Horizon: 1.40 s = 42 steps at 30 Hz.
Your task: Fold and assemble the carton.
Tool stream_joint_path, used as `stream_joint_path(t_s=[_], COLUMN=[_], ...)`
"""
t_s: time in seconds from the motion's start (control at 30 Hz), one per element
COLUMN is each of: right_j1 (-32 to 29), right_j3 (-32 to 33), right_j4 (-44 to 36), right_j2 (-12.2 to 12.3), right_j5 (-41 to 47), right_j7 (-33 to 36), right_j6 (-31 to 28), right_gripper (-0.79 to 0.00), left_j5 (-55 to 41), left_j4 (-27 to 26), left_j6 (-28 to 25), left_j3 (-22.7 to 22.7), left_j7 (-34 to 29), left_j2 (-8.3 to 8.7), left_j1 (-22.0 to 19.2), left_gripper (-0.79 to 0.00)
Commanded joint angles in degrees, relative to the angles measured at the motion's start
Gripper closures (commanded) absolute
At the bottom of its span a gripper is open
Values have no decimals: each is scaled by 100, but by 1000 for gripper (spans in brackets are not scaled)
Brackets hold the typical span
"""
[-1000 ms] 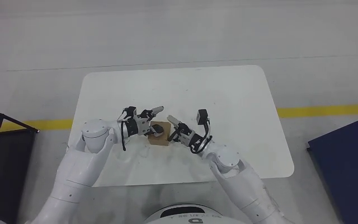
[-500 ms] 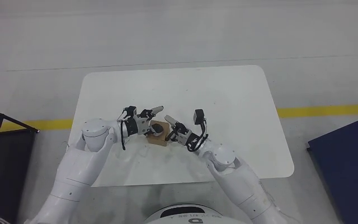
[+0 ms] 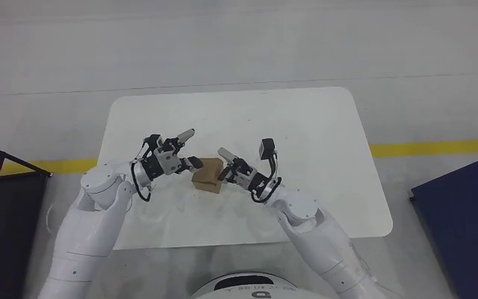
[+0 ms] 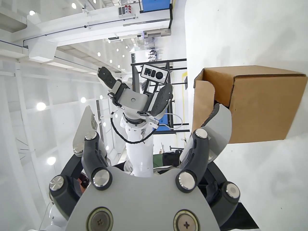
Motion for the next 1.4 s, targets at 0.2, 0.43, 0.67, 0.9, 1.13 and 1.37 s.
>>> stream_joint_path(t_s=[0.2, 0.43, 0.67, 0.9, 1.13, 1.37], right_j1=[90, 103, 170, 252, 345, 462], right_j3=[-120, -154, -234, -271, -335, -413], right_j4=[62, 93, 164, 238, 399, 536], right_j2=[-13, -8, -16, -21, -40, -64], right_j5=[-18, -27, -4, 30, 154, 230], right_j7=[-118, -182, -195, -187, -167, -162], right_j6=[27, 59, 61, 59, -11, -66], right_gripper=[-745, -745, -745, -742, -733, -714], left_j5=[-119, -240, 43, 6, 74, 193], left_j4=[227, 205, 386, 741, 888, 920], left_j6=[-189, -422, 1, 2, 54, 155], left_j3=[-339, -733, -580, -264, -168, 11], left_j7=[158, 364, 662, 633, 574, 524], left_j2=[39, 68, 76, 35, 35, 29], left_j1=[504, 800, 691, 383, 268, 134], left_gripper=[-785, -785, -785, -785, -785, -785])
